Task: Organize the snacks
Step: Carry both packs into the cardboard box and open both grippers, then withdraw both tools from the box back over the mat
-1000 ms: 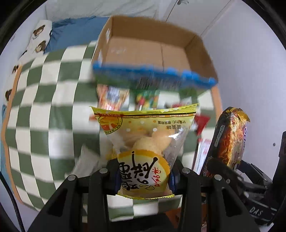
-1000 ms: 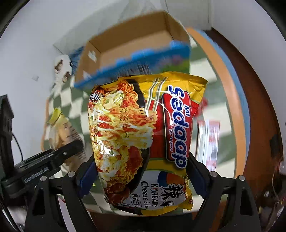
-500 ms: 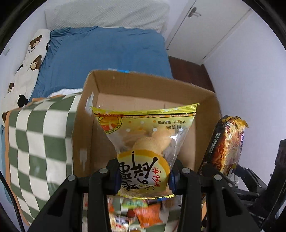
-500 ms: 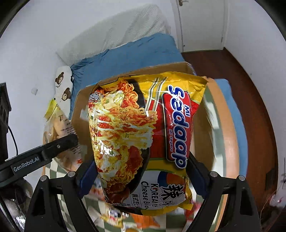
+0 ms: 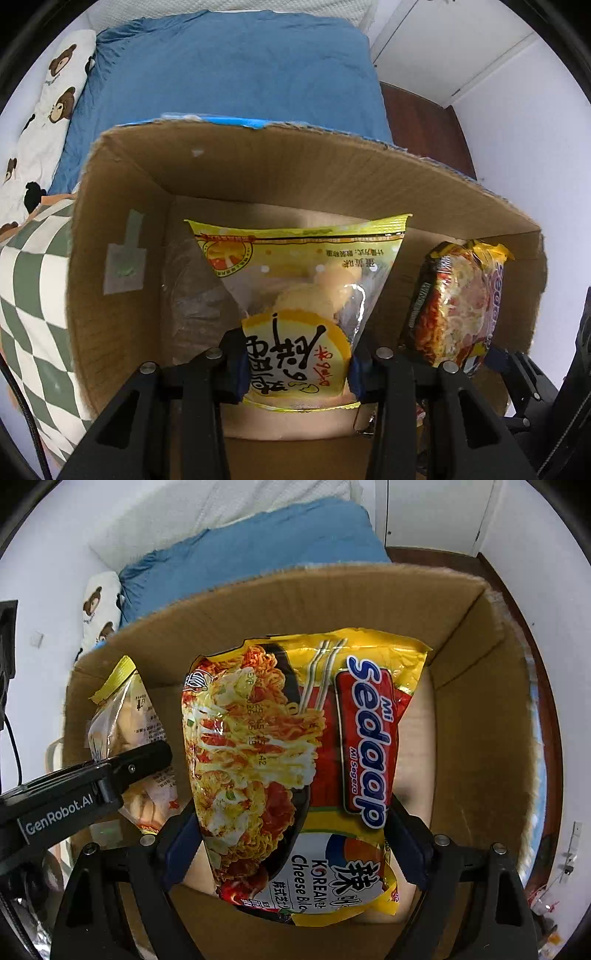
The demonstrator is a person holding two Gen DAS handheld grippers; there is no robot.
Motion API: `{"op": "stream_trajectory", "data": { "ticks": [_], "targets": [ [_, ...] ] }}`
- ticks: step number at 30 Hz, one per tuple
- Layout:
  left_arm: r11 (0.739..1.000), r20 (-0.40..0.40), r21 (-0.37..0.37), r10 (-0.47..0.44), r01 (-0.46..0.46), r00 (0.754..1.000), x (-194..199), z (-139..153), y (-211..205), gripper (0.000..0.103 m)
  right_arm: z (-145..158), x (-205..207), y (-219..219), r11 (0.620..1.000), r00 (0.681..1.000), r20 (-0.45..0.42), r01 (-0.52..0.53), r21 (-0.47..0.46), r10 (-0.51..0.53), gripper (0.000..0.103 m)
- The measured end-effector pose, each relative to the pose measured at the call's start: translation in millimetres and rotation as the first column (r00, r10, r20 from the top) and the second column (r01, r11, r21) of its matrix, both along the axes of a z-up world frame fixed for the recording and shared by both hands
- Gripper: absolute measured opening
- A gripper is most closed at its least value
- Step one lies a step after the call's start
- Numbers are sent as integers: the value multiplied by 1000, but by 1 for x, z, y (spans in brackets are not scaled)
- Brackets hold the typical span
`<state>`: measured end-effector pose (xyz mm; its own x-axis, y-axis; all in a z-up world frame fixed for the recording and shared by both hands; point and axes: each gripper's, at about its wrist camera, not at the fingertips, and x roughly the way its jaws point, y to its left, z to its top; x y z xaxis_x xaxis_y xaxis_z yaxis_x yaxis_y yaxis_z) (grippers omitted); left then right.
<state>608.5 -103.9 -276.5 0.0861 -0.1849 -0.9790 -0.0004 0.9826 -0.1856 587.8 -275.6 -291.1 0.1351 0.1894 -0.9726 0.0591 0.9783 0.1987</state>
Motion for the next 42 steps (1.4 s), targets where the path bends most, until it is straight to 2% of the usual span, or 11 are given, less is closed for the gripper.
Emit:
{"op": "stream_trajectory", "data": {
  "ticks": [7, 9, 10, 11, 12, 14, 20, 26, 34, 38, 42],
  "targets": [
    [999, -14, 39, -32, 32, 999, 1, -9, -7, 37, -20, 11, 11, 1000, 999, -36, -21, -2, 21, 91],
    [998, -22, 44, -46, 47, 999, 1, -12, -11, 41, -33, 20, 8, 1000, 997, -79, -25, 9, 26, 92],
    [998, -12, 47, -45, 46, 999, 1, -12, -11, 44, -36, 23, 6, 1000, 996, -90, -24, 4, 24, 93],
    [998, 1, 49, -50, 50, 999, 0, -11, -11, 56, -37, 28, 4, 1000, 996, -84, -27, 1, 27, 94],
    [997, 7, 49, -53, 53, 999, 2, -7, -14, 74, -36, 30, 4, 1000, 997, -76, -29, -4, 29, 99],
    [997, 16, 51, -56, 55, 998, -1, -5, -11, 87, -35, 35, 4, 999, 997, -76, -32, 7, 32, 99],
    [996, 51, 75, -53, 49, 997, -16, 6, -3, 88, -28, 31, -2, 999, 998, -61, -32, -16, 31, 99],
    [996, 145, 85, -45, 33, 988, -46, 30, 7, 88, 1, -19, -2, 1000, 1000, 6, -11, -29, 11, 99],
    [990, 328, 140, -64, 18, 943, -95, 75, 10, 88, 52, -89, -1, 996, 989, 146, 9, -89, 4, 99],
    [986, 384, 165, -82, 19, 920, -115, 92, 4, 88, 82, -113, -2, 994, 977, 211, 22, -103, 0, 99],
    [988, 432, 152, -79, 13, 899, -137, 114, 6, 88, 104, -136, -3, 994, 964, 265, 35, -107, -5, 99]
  ]
}}
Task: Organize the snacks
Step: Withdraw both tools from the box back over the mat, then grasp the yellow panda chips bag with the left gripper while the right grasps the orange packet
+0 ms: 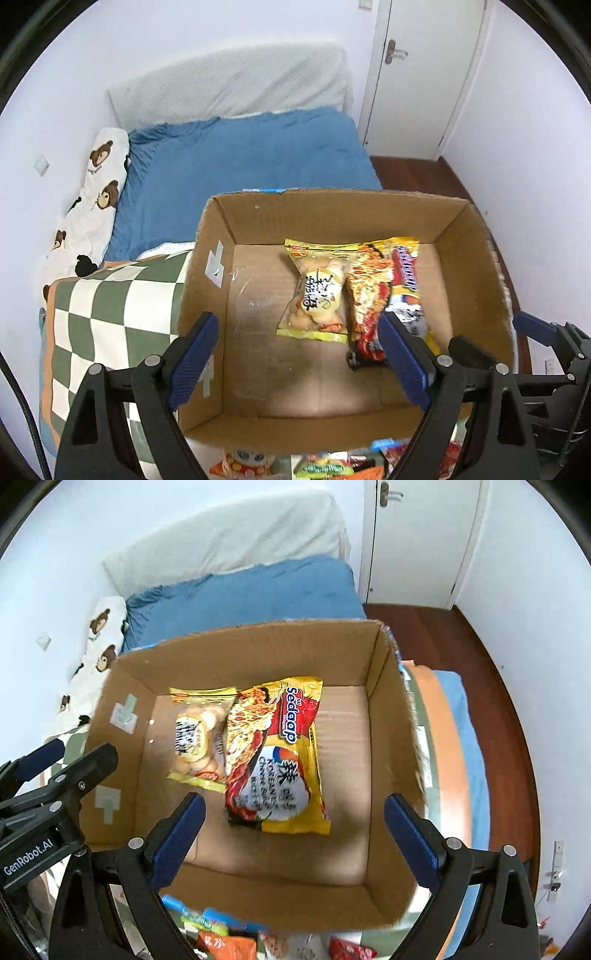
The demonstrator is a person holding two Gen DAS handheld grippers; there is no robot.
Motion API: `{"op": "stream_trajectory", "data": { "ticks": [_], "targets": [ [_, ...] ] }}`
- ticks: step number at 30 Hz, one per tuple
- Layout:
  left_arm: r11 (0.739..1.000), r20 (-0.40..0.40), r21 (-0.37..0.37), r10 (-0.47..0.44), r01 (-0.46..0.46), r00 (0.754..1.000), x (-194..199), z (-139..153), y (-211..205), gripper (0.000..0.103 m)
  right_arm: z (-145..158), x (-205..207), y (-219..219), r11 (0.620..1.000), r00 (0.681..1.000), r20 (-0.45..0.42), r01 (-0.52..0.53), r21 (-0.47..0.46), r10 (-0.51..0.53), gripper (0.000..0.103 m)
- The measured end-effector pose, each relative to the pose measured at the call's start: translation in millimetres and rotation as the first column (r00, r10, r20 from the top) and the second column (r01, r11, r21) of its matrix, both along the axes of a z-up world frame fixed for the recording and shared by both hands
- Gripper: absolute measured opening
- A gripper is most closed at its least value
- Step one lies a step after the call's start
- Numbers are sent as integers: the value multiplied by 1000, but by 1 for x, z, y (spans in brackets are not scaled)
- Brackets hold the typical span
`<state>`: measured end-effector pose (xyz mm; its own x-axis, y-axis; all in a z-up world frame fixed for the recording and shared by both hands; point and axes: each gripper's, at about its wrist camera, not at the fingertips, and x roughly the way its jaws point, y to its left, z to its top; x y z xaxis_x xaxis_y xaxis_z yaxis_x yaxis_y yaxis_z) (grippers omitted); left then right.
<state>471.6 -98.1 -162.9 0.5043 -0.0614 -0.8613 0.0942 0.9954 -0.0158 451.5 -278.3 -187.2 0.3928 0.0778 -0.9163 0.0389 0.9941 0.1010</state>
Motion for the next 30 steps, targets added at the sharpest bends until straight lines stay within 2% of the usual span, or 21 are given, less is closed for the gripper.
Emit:
{"op": "stream_trajectory", "data": {
  "ticks": [9, 13, 16, 21, 24, 28, 30],
  "targets": [
    [999, 71, -45, 9, -5, 997, -53, 40, 5, 88, 51, -59, 0, 1000, 996, 84, 1, 20, -3, 99],
    [998, 63, -61, 17, -13, 998, -79, 43, 13, 88, 64, -91, -1, 999, 996, 89, 10, 45, -14, 99],
    [997, 33, -70, 28, -25, 999, -103, 36, 22, 88, 60, -116, -1, 998, 998, 62, 26, 64, -30, 99],
    [998, -62, -54, 24, -28, 998, -153, -5, 40, 88, 25, -162, -8, 993, 997, -26, 75, 94, -73, 99],
    [1000, -143, 6, 9, -8, 990, -178, -48, 46, 88, -8, -194, -19, 987, 988, -105, 121, 105, -110, 99],
    [998, -287, 61, 0, 18, 958, -190, -111, 52, 88, -51, -223, -28, 977, 971, -197, 162, 137, -133, 99],
    [996, -320, 80, -11, 38, 947, -192, -134, 50, 88, -70, -228, -24, 976, 969, -219, 153, 152, -118, 99]
  ]
}}
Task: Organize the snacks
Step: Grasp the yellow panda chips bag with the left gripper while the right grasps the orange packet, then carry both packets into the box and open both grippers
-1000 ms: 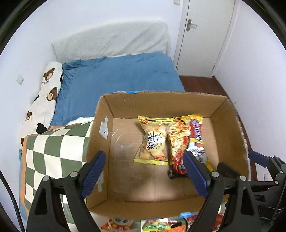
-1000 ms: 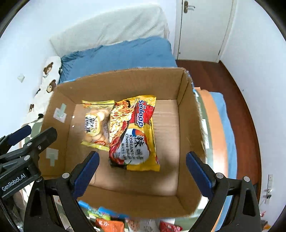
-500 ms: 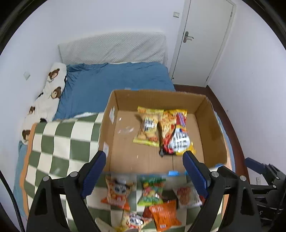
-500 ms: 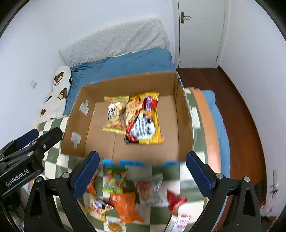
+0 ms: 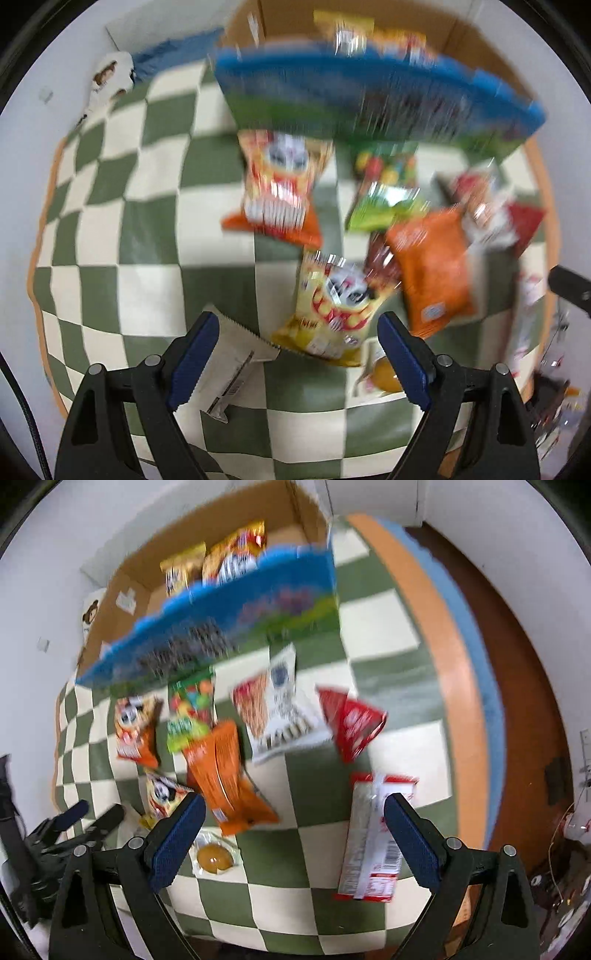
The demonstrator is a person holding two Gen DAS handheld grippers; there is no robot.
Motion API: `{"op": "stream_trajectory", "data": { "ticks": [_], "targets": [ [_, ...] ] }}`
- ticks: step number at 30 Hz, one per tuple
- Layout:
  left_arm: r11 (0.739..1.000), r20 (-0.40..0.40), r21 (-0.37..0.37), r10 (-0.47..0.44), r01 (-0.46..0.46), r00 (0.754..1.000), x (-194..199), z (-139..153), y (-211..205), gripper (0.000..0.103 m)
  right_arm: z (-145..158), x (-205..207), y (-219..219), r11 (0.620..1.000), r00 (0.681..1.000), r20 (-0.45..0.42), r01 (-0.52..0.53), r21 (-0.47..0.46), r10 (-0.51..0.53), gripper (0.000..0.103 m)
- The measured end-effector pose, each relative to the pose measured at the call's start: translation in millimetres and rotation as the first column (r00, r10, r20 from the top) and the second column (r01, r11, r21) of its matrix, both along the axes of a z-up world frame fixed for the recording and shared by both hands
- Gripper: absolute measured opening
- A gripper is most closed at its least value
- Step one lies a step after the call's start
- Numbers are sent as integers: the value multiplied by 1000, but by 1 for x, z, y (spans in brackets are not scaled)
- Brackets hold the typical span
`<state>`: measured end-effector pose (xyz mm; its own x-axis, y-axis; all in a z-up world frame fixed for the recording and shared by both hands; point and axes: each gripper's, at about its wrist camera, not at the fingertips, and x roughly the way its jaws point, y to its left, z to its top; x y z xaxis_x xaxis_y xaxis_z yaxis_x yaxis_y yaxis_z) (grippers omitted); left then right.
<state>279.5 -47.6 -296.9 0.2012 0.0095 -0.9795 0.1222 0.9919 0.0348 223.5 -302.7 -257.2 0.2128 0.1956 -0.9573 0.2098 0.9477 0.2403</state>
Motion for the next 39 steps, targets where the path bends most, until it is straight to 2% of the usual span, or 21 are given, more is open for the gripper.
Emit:
{"op": "stream_trajectory", "data": {
  "ticks": [5, 7, 8, 9, 11, 16, 20, 21, 22, 25, 27, 32, 35, 37, 39],
  "targets": [
    [997, -95, -1, -77, 77, 993, 10, -48, -15, 88, -33, 3, 25, 997, 997, -32, -72, 32, 73, 98],
    [996, -117, -37, -84, 80, 990, 15, -60, -17, 77, -41, 6, 37, 994, 994, -35, -106, 31, 107, 91],
    [997, -128, -47, -74, 68, 989, 17, -65, -16, 62, -44, 8, 44, 991, 991, -32, -131, 34, 132, 87],
    [997, -170, -47, -62, 55, 983, 18, -67, -14, 59, -47, 11, 51, 988, 987, -33, -154, 28, 155, 81],
    [997, -154, -77, 1, -13, 988, 19, -65, -4, 56, -51, 17, 63, 982, 981, -37, -189, 5, 189, 79],
    [983, -172, -97, 139, -158, 975, 9, -65, 19, 56, -63, 31, 89, 973, 973, -53, -228, -35, 226, 79],
    [973, -182, -97, 189, -209, 965, 0, -67, 28, 56, -84, 40, 109, 966, 964, -107, -250, -67, 242, 78],
    [973, -180, -93, 192, -211, 965, -2, -67, 28, 56, -90, 40, 114, 962, 961, -126, -260, -88, 248, 73],
    [973, -179, -87, 195, -213, 964, -5, -66, 27, 56, -93, 40, 115, 960, 960, -136, -261, -104, 246, 62],
    [974, -187, -80, 192, -210, 963, -22, -65, 22, 56, -92, 30, 109, 970, 969, -131, -225, -94, 212, 55],
    [978, -194, -77, 177, -195, 965, -37, -64, 14, 56, -90, 17, 104, 970, 968, -142, -223, -96, 209, 55],
    [985, -238, -79, 130, -153, 962, -61, -76, 4, 57, -96, -20, 80, 984, 961, -218, -178, -27, 168, 54],
    [989, -253, -68, 111, -132, 961, -64, -91, 0, 58, -105, -27, 68, 993, 959, -256, -119, 24, 121, 57],
    [991, -236, -68, 96, -115, 967, -66, -96, -1, 58, -110, -26, 63, 995, 962, -258, -81, 53, 92, 64],
    [991, -232, -73, 95, -114, 968, -69, -99, 1, 58, -110, -24, 58, 996, 962, -261, -72, 49, 82, 66]
  ]
}}
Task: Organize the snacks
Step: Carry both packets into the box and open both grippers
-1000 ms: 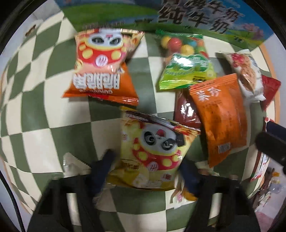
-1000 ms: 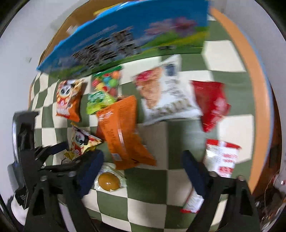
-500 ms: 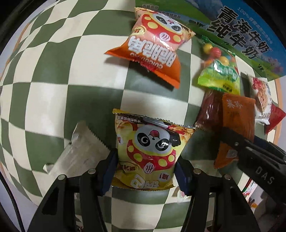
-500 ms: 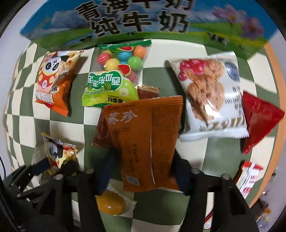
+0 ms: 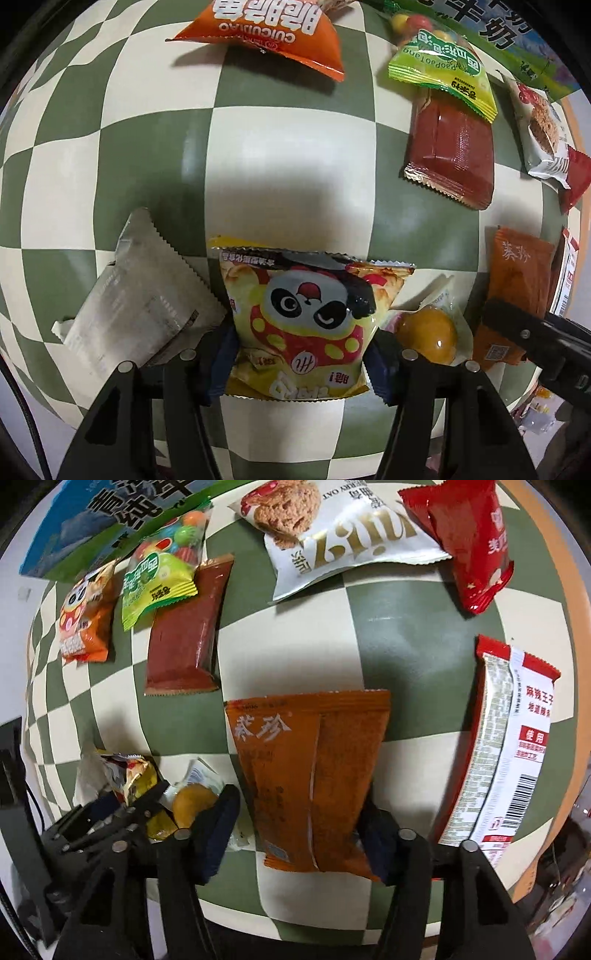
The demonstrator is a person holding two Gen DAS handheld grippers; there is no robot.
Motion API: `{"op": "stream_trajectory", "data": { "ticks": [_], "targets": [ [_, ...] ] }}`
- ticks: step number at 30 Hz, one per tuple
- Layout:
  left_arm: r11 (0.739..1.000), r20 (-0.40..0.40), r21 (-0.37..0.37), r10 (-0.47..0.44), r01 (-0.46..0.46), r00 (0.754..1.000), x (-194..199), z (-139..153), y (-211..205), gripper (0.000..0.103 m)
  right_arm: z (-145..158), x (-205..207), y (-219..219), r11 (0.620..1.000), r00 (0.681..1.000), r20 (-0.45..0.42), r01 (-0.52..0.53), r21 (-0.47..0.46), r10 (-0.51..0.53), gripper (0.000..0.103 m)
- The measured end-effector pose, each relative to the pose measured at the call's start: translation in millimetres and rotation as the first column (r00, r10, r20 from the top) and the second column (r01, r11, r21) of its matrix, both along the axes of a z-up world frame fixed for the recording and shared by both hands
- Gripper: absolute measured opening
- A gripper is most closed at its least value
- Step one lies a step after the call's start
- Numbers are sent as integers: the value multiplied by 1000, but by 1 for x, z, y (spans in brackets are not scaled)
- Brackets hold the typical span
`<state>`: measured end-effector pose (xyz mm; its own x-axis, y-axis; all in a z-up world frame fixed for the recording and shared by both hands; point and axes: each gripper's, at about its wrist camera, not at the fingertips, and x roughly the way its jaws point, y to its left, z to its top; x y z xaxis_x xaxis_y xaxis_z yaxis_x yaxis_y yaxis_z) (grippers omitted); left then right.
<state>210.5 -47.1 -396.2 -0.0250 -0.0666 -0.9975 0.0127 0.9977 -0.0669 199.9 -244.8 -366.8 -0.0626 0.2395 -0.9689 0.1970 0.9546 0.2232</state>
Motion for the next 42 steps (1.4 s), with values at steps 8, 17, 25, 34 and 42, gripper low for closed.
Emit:
{"op": "stream_trajectory", "data": {
  "ticks": [8, 17, 25, 34, 42],
  "targets": [
    [1000, 39, 28, -11, 10, 999, -6, 15, -10, 48, 4, -10, 24, 982, 992, 77, -83, -171, 97, 53],
    [993, 138, -119, 31, -14, 990, -12, 97, -12, 48, 69, -20, -20, 999, 981, 191, -32, -22, 36, 50],
    [966, 272, -257, 46, 26, 961, 72, 207, -5, 48, 177, 29, -24, 995, 932, 363, -26, 99, -12, 50],
    [984, 305, -177, 39, 16, 952, 233, 222, -23, 49, 219, 176, -35, 1000, 886, 462, -18, -13, 22, 50],
    [996, 238, -92, 22, 0, 971, 349, 181, -26, 49, 178, 294, -58, 996, 924, 380, -1, -91, 36, 50]
  ]
}}
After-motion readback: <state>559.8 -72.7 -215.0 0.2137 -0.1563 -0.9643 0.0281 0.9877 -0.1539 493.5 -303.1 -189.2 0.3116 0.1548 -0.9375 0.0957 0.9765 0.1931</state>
